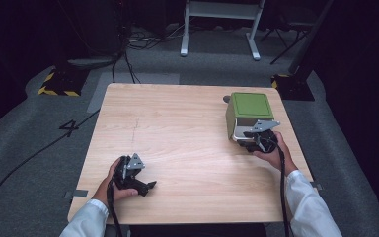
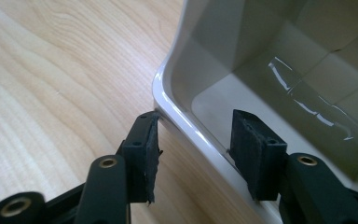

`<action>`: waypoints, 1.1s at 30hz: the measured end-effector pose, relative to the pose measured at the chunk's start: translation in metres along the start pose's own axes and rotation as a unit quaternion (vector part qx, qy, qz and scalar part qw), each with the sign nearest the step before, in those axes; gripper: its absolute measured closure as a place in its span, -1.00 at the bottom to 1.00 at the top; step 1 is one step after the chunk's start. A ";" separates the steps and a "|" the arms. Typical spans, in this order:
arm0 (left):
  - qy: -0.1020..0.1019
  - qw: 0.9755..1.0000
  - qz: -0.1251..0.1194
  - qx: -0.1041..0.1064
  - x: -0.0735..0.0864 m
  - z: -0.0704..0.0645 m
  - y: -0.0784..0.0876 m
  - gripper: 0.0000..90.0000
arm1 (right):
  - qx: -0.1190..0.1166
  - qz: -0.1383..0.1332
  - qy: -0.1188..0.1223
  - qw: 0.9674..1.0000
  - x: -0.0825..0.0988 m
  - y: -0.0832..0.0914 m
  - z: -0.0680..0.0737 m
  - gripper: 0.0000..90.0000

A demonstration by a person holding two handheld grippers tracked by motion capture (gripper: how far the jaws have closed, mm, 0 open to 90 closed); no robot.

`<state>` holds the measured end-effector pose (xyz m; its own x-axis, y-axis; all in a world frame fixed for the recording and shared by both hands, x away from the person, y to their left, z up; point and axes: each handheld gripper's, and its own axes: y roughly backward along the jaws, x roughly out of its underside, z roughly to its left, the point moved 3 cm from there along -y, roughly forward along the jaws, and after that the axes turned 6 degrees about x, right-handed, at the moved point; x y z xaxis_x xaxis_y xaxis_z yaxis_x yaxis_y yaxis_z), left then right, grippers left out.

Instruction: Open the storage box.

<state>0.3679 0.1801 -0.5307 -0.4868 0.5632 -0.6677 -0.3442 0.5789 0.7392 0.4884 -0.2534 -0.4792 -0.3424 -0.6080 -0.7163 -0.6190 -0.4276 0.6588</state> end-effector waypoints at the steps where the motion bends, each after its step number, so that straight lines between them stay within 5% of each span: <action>1: -0.001 1.000 0.000 0.000 0.000 0.000 0.000 -0.99 | -0.003 0.001 -0.001 1.000 0.001 0.001 0.000 0.18; 33: 0.000 1.000 0.000 -0.001 0.000 0.000 0.000 -0.99 | -0.038 0.006 0.013 0.999 0.031 0.031 0.018 0.23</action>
<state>0.3674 0.1803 -0.5306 -0.4877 0.5627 -0.6675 -0.3459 0.5775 0.7395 0.4461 -0.2734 -0.4847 -0.3315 -0.6301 -0.7022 -0.5584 -0.4689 0.6844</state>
